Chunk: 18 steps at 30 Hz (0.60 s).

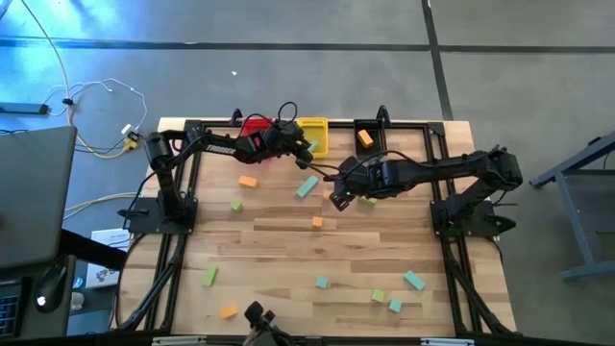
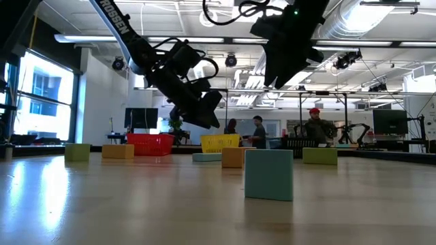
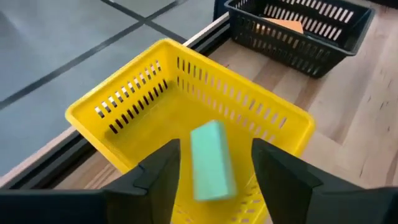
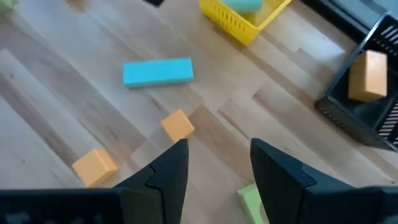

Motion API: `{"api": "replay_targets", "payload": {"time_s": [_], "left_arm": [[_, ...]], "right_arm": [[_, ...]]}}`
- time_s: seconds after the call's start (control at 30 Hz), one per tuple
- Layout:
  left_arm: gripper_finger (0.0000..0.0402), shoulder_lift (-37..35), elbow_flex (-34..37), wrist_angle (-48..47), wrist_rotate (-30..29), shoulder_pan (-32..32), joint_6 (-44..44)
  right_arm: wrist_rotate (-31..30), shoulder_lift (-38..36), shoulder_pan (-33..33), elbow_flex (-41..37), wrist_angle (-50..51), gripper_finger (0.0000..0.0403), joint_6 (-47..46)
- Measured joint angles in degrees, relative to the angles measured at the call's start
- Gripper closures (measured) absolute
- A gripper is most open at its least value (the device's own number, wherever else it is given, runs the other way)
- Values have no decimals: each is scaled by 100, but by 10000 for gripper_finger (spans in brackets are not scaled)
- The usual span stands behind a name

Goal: Sort & place blocks by color
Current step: Put the orange block into the black basket

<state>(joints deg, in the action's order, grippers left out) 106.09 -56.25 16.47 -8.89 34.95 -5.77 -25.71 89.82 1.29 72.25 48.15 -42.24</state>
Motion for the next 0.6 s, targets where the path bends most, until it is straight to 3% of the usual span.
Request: {"api": "replay_targets", "payload": {"time_s": [0.2,0.43,0.6], "left_arm": [[197,-322,-135,-164,-22,104,580],[199,-1055,-251,-1219,190,154,1181],[197,-1846,-256,-2153,471,133,1409]], "right_arm": [[326,0,-2,0,142,243,2],[685,0,-4,0,198,243,65],[1013,0,-4,0,176,242,600]]}}
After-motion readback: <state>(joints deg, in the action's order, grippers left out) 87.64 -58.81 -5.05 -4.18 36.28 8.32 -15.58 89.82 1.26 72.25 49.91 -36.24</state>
